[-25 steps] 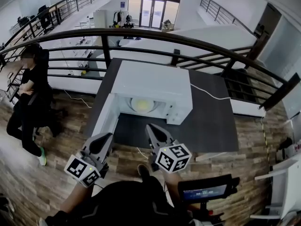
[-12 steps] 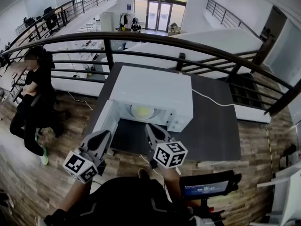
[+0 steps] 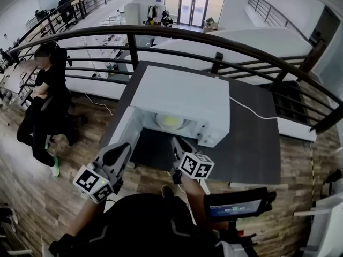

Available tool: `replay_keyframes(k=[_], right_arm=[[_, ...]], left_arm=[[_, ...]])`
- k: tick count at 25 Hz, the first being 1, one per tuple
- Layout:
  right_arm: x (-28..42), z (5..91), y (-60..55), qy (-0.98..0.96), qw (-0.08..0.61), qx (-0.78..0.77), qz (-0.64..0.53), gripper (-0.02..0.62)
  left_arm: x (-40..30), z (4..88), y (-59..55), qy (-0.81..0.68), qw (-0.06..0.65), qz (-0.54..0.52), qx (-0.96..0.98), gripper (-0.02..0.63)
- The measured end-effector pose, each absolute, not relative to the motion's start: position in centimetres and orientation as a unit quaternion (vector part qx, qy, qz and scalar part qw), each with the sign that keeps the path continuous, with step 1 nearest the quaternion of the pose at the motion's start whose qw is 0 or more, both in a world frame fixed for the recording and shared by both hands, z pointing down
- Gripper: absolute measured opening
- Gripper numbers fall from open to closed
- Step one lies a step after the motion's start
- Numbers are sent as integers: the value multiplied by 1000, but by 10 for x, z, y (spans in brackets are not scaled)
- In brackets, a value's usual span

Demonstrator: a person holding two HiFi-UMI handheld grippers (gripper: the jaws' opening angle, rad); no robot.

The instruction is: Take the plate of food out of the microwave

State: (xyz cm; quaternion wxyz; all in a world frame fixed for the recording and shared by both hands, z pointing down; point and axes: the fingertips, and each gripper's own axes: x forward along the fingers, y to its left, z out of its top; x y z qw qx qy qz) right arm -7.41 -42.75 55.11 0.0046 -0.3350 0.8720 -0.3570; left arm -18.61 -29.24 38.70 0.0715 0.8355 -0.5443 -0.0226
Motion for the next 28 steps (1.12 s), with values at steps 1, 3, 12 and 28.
replay_keyframes(k=[1,3,12,28], right_arm=[[-74,558,-431,866,6,-339,-369,56],[-72,572,-438,851,10,-348,-393,64],[-77,662,-459,782,-5,-365,-505,172],[-87,709,-502,690,78,-359,-624,176]], left_arm=[[-187,388,-293,-546,71,-20,835,5],[-189,391,-294,-549,71,-15,833,5],[-196,394,-302,-568,68,-15,820,5],[-201,400,-324,-585,65,10,808,5]])
